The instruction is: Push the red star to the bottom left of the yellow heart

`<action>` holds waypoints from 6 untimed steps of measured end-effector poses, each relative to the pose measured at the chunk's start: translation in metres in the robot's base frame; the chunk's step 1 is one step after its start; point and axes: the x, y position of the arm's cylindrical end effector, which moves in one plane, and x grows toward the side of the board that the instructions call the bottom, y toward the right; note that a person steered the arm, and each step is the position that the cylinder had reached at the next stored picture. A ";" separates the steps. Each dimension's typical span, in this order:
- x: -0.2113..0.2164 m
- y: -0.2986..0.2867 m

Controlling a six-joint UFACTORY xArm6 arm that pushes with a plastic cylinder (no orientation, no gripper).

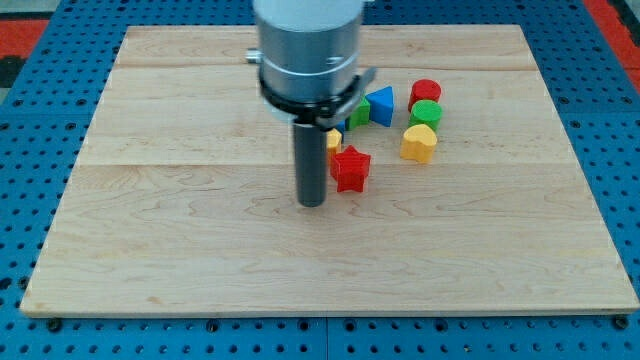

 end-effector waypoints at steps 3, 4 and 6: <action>-0.022 0.053; -0.024 0.084; -0.014 0.036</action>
